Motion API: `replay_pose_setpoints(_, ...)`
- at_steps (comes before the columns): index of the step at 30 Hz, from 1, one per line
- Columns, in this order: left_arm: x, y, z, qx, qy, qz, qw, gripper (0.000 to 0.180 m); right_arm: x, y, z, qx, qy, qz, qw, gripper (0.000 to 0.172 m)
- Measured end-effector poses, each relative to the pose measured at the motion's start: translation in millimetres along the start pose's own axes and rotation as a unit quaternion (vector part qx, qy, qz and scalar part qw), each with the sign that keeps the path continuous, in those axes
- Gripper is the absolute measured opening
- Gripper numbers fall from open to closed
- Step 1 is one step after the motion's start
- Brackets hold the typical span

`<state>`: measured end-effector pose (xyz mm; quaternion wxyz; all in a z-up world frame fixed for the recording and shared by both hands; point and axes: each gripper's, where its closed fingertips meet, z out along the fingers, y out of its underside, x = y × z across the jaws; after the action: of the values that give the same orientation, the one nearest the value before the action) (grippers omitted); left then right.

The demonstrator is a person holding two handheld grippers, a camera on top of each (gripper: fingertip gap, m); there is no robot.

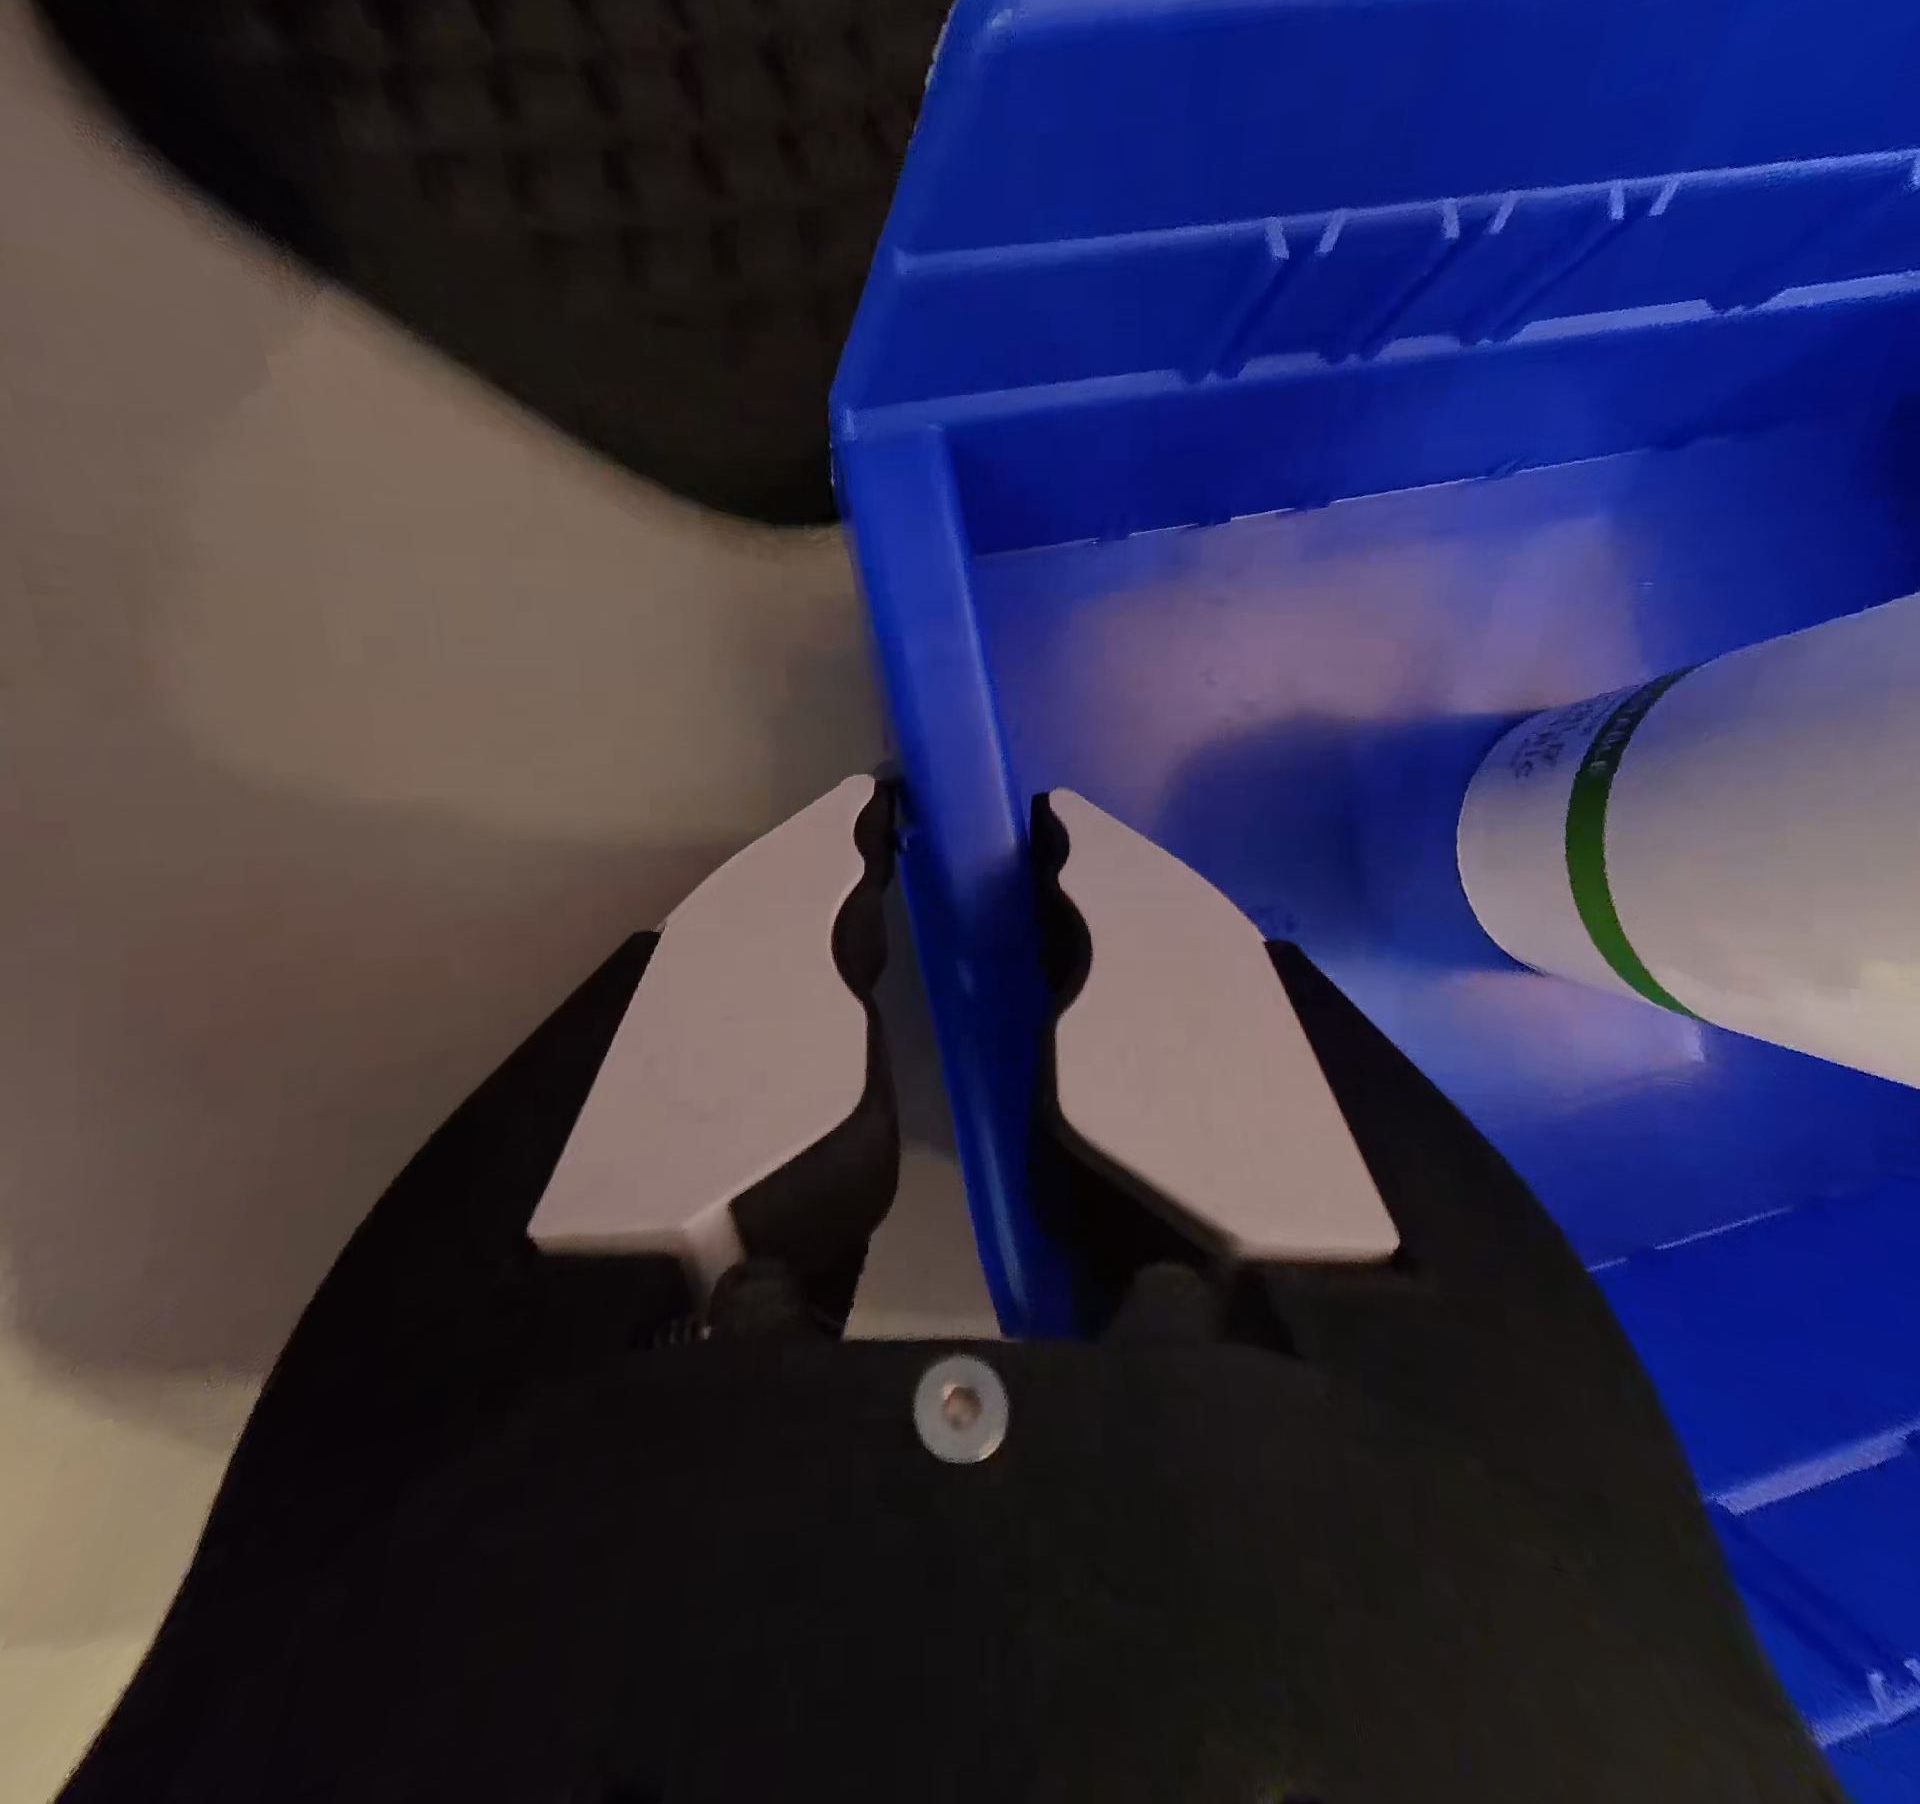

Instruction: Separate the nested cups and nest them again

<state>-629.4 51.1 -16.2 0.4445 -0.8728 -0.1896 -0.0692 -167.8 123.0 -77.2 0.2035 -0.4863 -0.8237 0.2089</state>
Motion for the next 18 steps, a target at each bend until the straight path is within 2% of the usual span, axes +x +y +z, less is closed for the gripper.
replay_pose_setpoints(10, -44.1, 1.4, -34.3, 0.043, -0.032, -0.053, 0.997, 0.007, 83.9, -53.5, 49.2, -0.014, 0.035, 0.063, 0.997, 0.025)
replay_pose_setpoints(18, -67.5, 8.7, -43.5, 0.044, -0.048, -0.061, 0.996, 0.007, 153.4, -91.5, 86.0, -0.030, 0.085, 0.178, 0.980, 0.025)
